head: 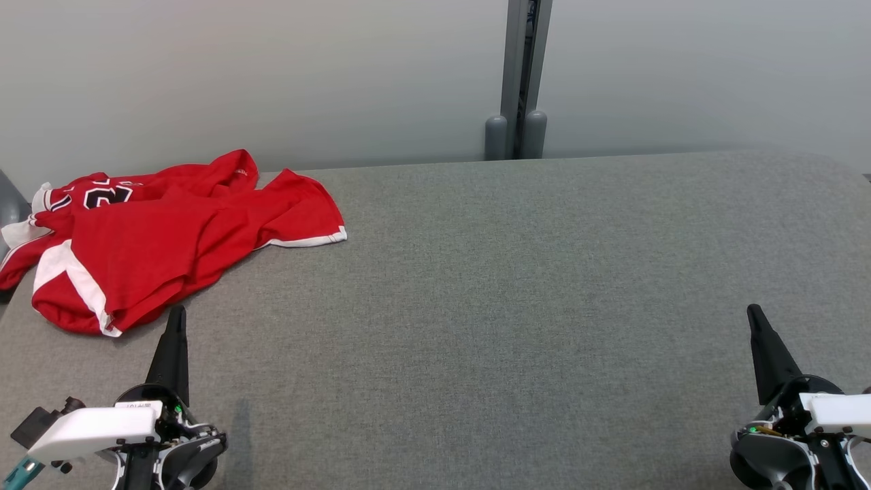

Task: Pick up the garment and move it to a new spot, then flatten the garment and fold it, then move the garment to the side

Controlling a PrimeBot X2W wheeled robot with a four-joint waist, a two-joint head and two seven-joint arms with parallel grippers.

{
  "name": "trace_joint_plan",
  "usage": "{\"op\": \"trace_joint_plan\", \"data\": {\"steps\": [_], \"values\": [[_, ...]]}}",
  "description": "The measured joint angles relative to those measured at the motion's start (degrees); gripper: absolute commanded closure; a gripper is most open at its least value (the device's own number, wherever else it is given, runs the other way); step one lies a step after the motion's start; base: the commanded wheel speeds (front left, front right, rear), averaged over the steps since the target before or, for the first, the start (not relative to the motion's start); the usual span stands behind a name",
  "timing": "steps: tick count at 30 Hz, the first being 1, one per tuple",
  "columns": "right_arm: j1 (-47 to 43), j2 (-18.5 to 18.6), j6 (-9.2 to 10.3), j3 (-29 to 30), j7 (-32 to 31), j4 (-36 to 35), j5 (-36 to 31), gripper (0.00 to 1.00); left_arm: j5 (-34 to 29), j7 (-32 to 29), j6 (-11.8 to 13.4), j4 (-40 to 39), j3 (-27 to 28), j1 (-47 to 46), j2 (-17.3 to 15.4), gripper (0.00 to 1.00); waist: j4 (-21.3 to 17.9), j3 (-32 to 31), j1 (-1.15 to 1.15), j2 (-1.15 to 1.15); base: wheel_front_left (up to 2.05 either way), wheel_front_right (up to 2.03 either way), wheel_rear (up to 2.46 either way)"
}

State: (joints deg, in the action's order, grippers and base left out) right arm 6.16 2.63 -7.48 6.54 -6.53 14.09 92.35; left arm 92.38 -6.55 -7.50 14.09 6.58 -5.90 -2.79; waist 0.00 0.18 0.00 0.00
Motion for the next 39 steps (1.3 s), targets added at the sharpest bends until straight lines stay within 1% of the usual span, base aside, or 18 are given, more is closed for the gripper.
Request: {"op": "trace_joint_plan", "data": {"steps": [39], "values": [[0.0, 0.0, 0.0, 0.0, 0.0, 0.0, 0.0, 1.0, 0.0, 0.0, 0.0, 0.0, 0.0, 0.0, 0.0, 1.0, 0.0, 0.0, 0.0, 0.0, 0.0, 0.0, 0.0]]}}
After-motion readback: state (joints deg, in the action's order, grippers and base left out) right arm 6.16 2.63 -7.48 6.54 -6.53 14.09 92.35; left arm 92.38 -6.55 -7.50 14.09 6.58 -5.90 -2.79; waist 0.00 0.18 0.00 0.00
